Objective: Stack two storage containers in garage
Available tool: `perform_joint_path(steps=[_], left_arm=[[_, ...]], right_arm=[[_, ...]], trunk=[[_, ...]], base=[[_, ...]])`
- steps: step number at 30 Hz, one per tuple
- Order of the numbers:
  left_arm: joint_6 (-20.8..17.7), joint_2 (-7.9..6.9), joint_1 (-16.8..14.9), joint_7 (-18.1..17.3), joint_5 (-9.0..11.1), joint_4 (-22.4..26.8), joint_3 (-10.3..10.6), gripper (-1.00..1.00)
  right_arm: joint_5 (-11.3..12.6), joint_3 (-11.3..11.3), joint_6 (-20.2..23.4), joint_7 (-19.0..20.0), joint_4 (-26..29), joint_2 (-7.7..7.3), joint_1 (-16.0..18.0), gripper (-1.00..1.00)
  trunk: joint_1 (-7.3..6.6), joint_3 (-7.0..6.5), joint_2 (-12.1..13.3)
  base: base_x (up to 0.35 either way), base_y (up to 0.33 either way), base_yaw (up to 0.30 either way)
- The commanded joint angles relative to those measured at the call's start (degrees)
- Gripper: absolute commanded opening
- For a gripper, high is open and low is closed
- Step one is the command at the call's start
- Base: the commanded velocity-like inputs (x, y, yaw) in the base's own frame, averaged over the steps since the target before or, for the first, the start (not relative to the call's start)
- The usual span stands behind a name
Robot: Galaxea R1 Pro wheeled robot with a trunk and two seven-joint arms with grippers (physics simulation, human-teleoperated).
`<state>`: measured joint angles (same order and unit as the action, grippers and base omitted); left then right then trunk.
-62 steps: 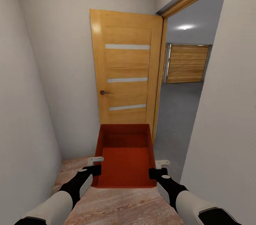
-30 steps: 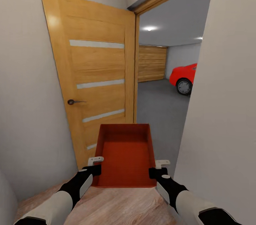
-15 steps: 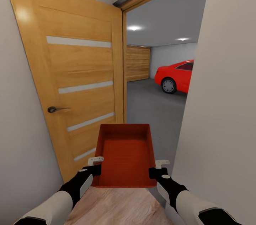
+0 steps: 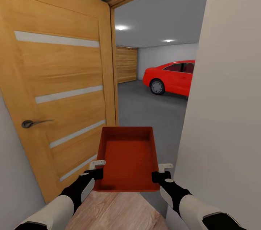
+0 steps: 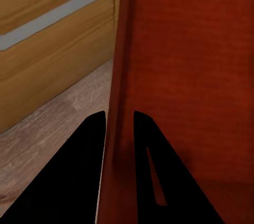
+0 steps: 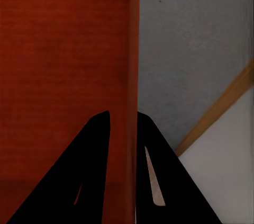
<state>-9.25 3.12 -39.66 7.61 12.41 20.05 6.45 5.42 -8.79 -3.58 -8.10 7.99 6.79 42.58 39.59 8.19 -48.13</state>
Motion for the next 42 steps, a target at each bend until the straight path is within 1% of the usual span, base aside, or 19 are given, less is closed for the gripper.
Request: perform_joint_path(steps=[1,16,32,42], left_arm=[[0.73,-0.14,-0.06,1.8,-0.9,0.34,-1.62,-1.0],[0.73,-0.15,-0.06,1.8,-0.9,0.34,-1.62,-1.0],[0.73,-0.14,-0.06,1.8,-0.9,0.34,-1.61,-1.0],[0.73,-0.14,-0.06,1.8,-0.9,0.34,-1.62,-1.0]], right_arm=[[0.73,0.26,-0.37,-0.42,-0.96,-0.02,0.05,-1.0],[0.69,0.26,-0.37,-0.43,-0.96,-0.02,0.05,-1.0],[0.73,0.26,-0.39,-0.46,-0.96,-0.02,0.05,-1.0],[0.73,0.26,-0.37,-0.51,-1.34,0.01,0.05,-1.0]], trunk=[[0.04,0.08,-0.07],[0.04,0.08,-0.07],[0.04,0.08,-0.07],[0.04,0.08,-0.07]], base=[[0.246,0.218,-0.282],[0.246,0.218,-0.275],[0.246,0.218,-0.025],[0.246,0.218,-0.244]])
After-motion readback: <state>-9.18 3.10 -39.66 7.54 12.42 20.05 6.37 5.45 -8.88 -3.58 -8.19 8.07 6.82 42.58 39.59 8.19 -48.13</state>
